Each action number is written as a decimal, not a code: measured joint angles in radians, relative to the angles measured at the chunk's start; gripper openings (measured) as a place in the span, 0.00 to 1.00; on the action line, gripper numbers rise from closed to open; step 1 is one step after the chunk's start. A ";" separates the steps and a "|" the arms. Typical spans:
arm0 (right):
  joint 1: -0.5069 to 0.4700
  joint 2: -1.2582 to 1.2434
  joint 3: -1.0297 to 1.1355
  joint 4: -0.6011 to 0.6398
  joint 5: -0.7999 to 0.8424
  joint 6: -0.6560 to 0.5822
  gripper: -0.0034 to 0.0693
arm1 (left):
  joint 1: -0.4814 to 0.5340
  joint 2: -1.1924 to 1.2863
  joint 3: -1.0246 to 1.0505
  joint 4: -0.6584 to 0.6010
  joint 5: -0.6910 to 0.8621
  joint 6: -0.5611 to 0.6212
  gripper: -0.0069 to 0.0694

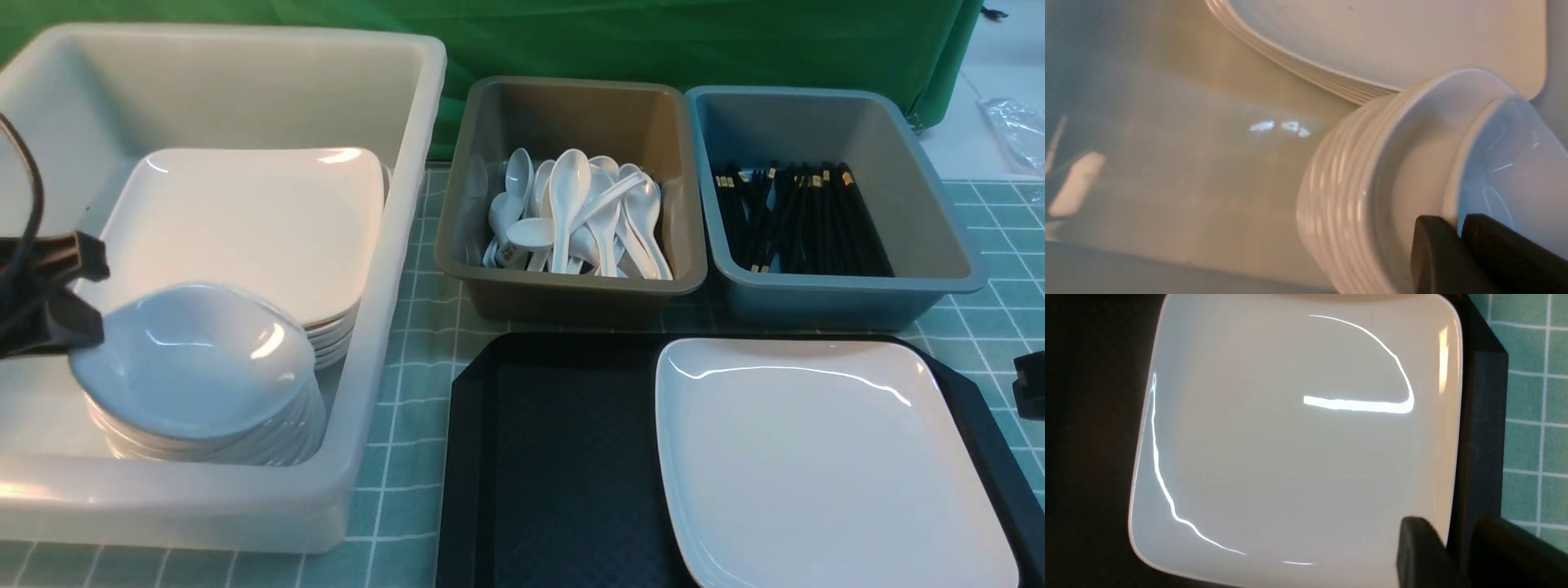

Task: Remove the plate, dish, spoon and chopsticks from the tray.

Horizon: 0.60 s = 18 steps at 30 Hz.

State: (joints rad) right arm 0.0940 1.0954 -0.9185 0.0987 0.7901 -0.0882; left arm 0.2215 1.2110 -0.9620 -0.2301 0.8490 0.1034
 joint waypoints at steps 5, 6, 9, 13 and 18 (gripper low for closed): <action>0.000 0.000 0.000 0.000 0.001 0.000 0.34 | 0.000 0.000 -0.021 0.092 -0.055 -0.007 0.41; 0.000 0.000 0.000 0.000 0.001 0.000 0.34 | 0.000 0.000 -0.027 0.097 -0.063 -0.007 0.46; 0.000 0.000 0.000 0.000 0.006 0.000 0.34 | -0.004 0.000 -0.092 0.078 -0.054 -0.008 0.62; 0.000 0.000 0.000 0.000 0.009 0.000 0.34 | -0.099 0.000 -0.195 0.018 -0.042 -0.002 0.60; 0.000 0.000 0.000 0.000 0.009 0.000 0.34 | -0.451 0.037 -0.254 -0.011 -0.064 -0.035 0.28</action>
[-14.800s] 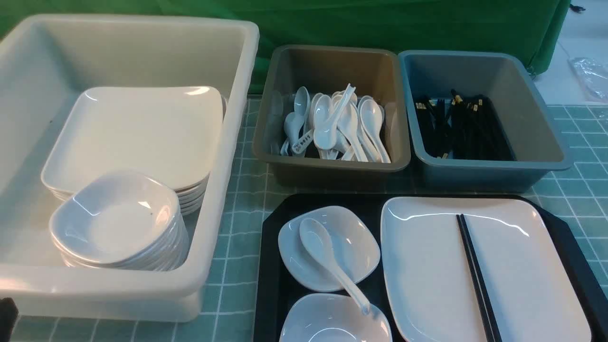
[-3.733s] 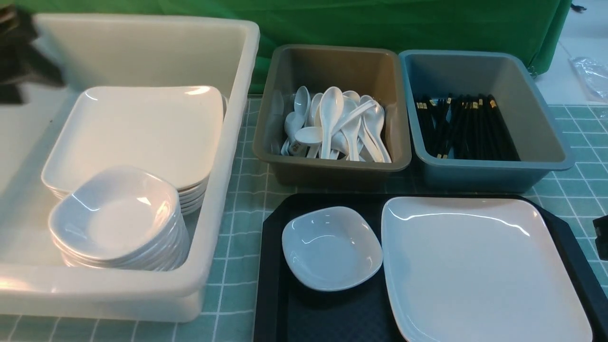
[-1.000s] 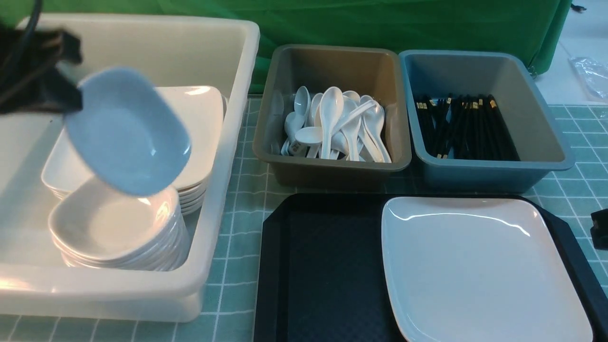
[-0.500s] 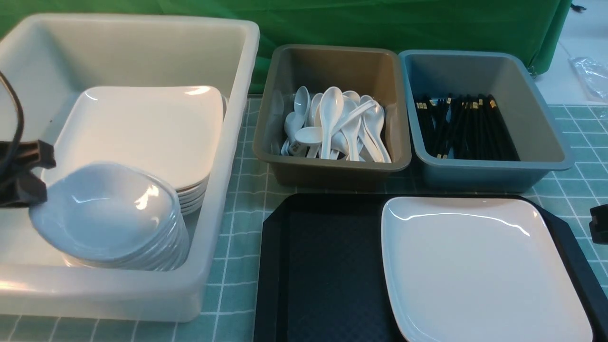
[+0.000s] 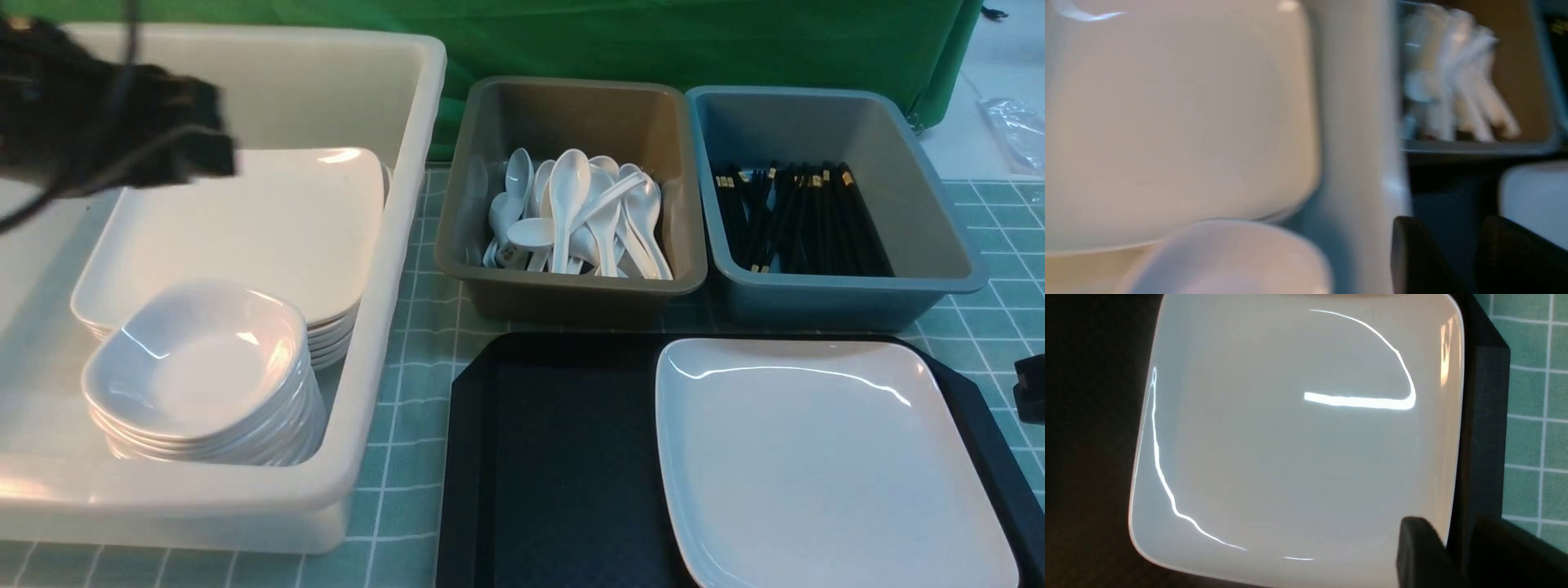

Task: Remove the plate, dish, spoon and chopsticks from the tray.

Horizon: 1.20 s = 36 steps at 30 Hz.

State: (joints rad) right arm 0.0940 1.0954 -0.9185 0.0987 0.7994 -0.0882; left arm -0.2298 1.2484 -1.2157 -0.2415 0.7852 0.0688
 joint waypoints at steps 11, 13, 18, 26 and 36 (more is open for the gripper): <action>0.000 0.000 0.000 0.000 0.038 -0.004 0.34 | -0.549 0.505 -0.097 -0.020 -0.026 -0.185 0.21; 0.000 0.000 0.000 0.000 0.050 -0.004 0.34 | -0.568 0.586 -0.133 -0.025 -0.026 -0.205 0.29; 0.000 0.000 0.000 0.000 0.068 -0.006 0.34 | -0.571 0.737 -0.220 -0.071 -0.033 -0.231 0.56; 0.000 0.000 0.000 0.000 0.073 -0.006 0.34 | -0.568 0.840 -0.264 -0.149 -0.098 -0.206 0.66; 0.000 0.000 0.000 0.000 0.073 -0.008 0.34 | -0.552 0.852 -0.274 -0.155 -0.069 -0.221 0.15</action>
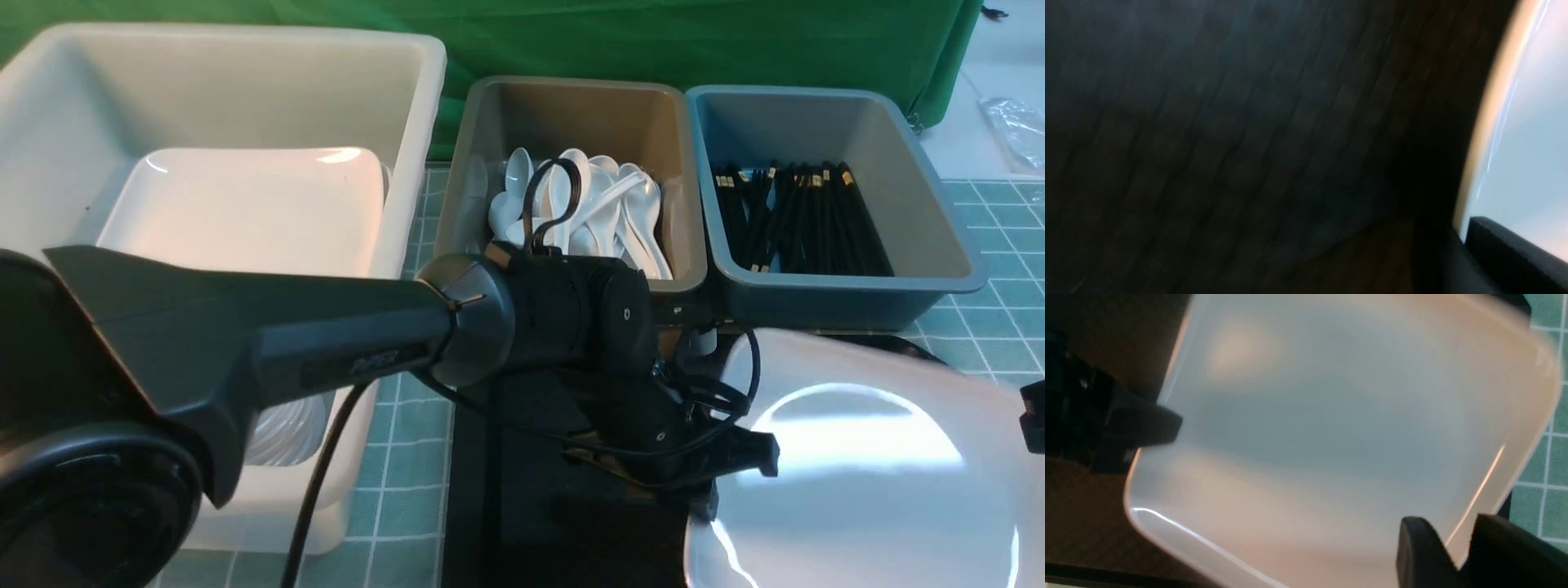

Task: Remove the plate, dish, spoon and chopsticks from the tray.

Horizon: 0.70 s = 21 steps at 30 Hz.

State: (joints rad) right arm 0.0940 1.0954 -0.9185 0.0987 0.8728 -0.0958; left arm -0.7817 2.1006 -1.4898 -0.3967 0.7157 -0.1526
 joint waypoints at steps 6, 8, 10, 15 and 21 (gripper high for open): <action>0.000 0.000 0.000 -0.002 0.000 0.000 0.34 | 0.056 -0.022 0.010 0.036 0.114 -0.011 0.15; 0.000 0.000 0.000 -0.004 -0.002 0.000 0.34 | 0.068 -0.044 0.014 0.070 0.144 -0.012 0.15; 0.000 0.000 0.000 -0.004 -0.004 0.000 0.34 | 0.073 -0.072 0.027 0.103 0.160 -0.029 0.15; 0.000 0.000 0.000 -0.007 -0.003 0.000 0.35 | 0.095 -0.181 0.142 0.210 0.194 -0.112 0.15; 0.000 0.000 0.000 -0.012 0.000 0.000 0.37 | 0.122 -0.299 0.314 0.224 0.183 -0.185 0.15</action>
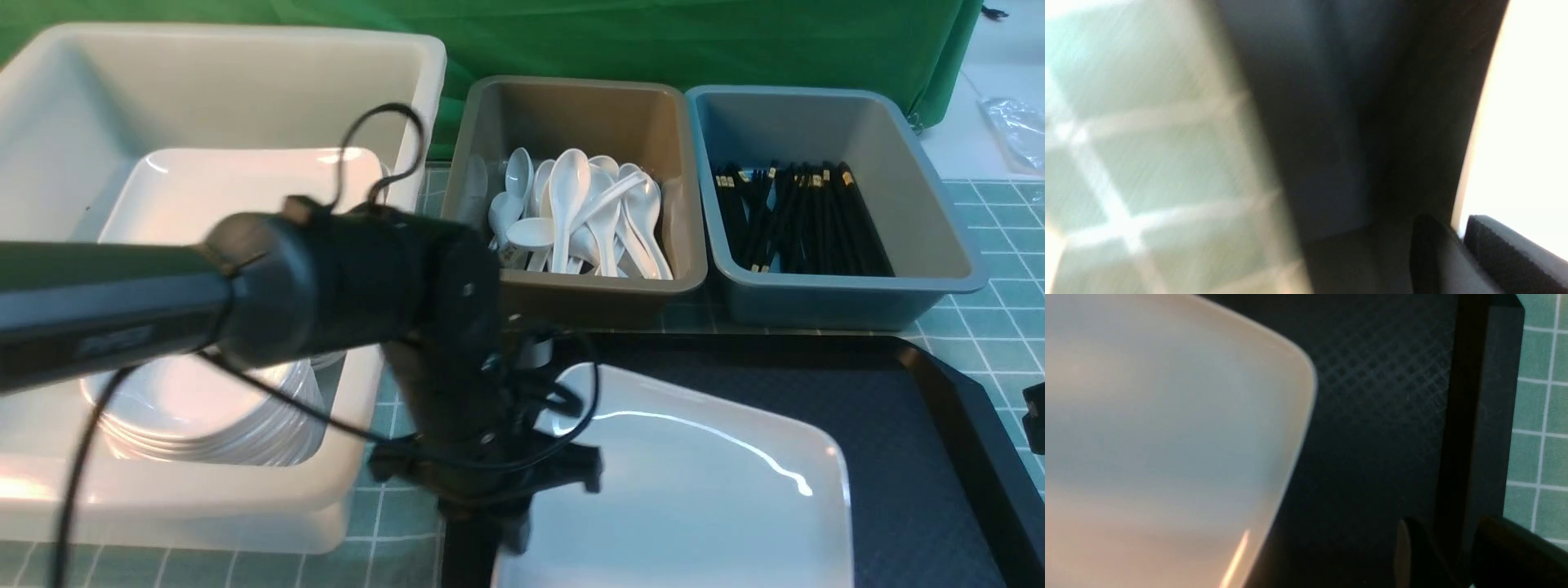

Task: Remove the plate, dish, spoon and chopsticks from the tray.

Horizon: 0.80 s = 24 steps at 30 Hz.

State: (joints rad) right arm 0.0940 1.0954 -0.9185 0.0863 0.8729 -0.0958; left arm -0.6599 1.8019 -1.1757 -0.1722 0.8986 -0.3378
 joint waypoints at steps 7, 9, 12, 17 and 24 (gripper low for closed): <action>0.000 0.052 0.000 0.065 -0.027 -0.045 0.39 | 0.001 -0.072 0.105 -0.003 -0.071 -0.032 0.15; -0.006 0.092 0.000 0.075 -0.049 -0.048 0.43 | -0.001 -0.073 0.110 -0.003 -0.077 -0.028 0.16; -0.036 0.172 -0.010 0.084 -0.066 -0.048 0.55 | -0.005 -0.073 0.115 0.011 -0.073 -0.021 0.22; -0.059 0.302 -0.072 0.112 -0.049 -0.062 0.65 | -0.006 -0.074 0.110 0.018 -0.041 -0.017 0.47; -0.059 0.486 -0.162 0.345 -0.013 -0.238 0.68 | -0.008 -0.083 0.017 0.081 0.114 -0.042 0.73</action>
State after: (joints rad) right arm 0.0352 1.5814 -1.0809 0.4311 0.8601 -0.3341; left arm -0.6681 1.7188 -1.1582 -0.0916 1.0125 -0.3798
